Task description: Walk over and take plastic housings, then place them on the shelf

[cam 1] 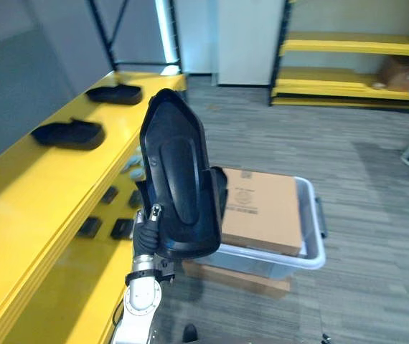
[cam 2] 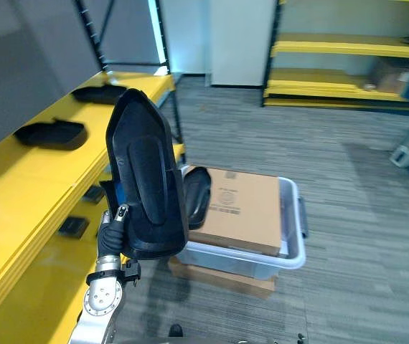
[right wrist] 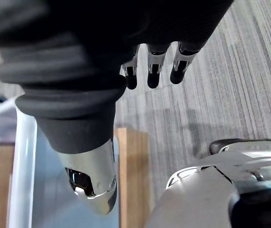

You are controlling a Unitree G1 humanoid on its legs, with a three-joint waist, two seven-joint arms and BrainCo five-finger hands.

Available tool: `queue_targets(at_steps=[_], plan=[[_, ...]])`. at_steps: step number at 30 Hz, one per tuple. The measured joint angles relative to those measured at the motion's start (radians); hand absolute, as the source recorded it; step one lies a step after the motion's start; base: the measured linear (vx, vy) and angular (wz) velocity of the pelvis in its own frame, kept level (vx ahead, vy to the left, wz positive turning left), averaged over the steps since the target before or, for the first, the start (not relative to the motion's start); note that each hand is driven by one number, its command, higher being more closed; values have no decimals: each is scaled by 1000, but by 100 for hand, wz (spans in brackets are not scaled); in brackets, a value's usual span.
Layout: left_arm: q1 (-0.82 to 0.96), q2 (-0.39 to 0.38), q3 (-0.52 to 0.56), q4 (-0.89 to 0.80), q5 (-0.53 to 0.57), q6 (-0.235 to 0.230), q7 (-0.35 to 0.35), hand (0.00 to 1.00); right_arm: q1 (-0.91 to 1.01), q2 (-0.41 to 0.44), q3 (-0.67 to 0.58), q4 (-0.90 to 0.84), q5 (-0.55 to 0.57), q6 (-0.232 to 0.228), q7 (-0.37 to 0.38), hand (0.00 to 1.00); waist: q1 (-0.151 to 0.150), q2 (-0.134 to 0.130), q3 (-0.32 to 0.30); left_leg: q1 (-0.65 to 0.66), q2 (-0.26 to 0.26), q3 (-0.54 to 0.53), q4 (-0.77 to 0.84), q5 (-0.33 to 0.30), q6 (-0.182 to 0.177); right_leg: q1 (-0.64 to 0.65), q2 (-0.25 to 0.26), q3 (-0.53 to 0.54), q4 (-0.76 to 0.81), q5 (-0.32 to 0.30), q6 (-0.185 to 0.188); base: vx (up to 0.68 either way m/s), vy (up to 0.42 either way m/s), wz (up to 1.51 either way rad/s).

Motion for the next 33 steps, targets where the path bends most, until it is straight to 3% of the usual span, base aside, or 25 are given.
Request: queue_targets(at_steps=[2, 5, 8, 9, 10, 11, 13, 16, 19, 22, 23, 25, 33], plan=[[-15, 14, -12, -3, -12, -3, -1, 100, -51, 11, 2, 1, -1, 3, 0, 0, 12, -17, 10, -1, -47, -39, -4, -17, -2, 41, -24, -76, 0, -14, 23, 76, 95, 109], [-15, 15, -33, -3, -25, -3, -7, 100, -93, 26, 21, 2, -21, 2, 0, 0, 22, -35, 21, -8, -77, -87, 31, -49, -2, 80, -45, -127, 9, -14, 25, 83, 87, 68], [-15, 9, -62, -3, -38, -2, -9, 100, -116, 28, 39, 2, -40, 10, 1, 0, 27, -32, 28, 2, -100, -143, 110, -144, -4, 70, -145, -144, 249, -12, 21, 146, 159, 58], [-20, 8, -69, -4, -38, -2, -9, 100, -118, 27, 41, 2, -45, 16, 1, 0, 22, -32, 30, 21, -123, -183, 123, -165, 11, 23, -212, -91, 423, 17, -31, 227, 189, 74], [-33, 13, -73, -2, -37, -2, -8, 100, -117, 30, 46, 6, -46, 20, 2, 0, 19, -31, 35, 37, -136, -212, 125, -181, 5, -51, -227, 43, 555, 23, -78, 240, 176, 80], [-41, 20, -75, -2, -36, -2, -7, 100, -117, 30, 54, 10, -46, 20, 3, 0, 13, -31, 36, 43, -141, -234, 121, -181, 5, -87, -207, 112, 585, -7, -59, 224, 156, 88], [-54, 16, -65, 1, -34, -2, 3, 100, -106, 35, 77, 7, -54, 19, 5, 0, -2, -28, 40, 82, -168, -312, 87, -172, 7, -192, -102, 313, 567, -95, -30, 212, 123, 96], [-66, 16, -67, 17, -31, -2, 19, 100, -99, 24, 78, -2, -57, 12, 4, 0, -10, -25, 42, 135, -212, -412, 61, -165, 13, -279, -1, 503, 417, -126, -28, 222, 49, 110], [-101, 17, -79, 56, -29, -2, 22, 100, -84, 18, 79, -4, -57, 12, 4, 0, -32, -32, 47, 143, -257, -551, 71, -164, 12, -326, 54, 667, 311, -103, -13, 176, -49, 157], [-89, 15, -84, 65, -26, -2, 26, 100, -47, 22, 89, -11, -57, 12, 4, 0, -3, -53, 43, 176, -284, -605, 51, -182, -14, -305, 36, 671, 223, -11, -14, 158, -135, 84], [-87, 7, -83, 82, -26, -2, 28, 100, -31, 22, 92, -26, -57, 14, 5, 0, -2, -38, 42, 185, -243, -572, 53, -226, -41, -260, 46, 640, 163, 21, -2, 144, -136, 44], [-86, -4, -83, 88, -26, -2, 26, 100, -22, 15, 103, -40, -58, 13, 6, 0, -2, -20, 30, 189, -185, -509, 53, -213, -69, -229, 74, 614, 93, 56, -21, 240, -214, 21], [-89, -7, -56, 171, 2, 11, 16, 100, -25, 8, 117, -41, -75, 9, 22, 0, -34, -4, -9, 262, -136, -497, -19, -188, -109, -98, 133, 597, -111, 137, -58, 187, -80, -6]])
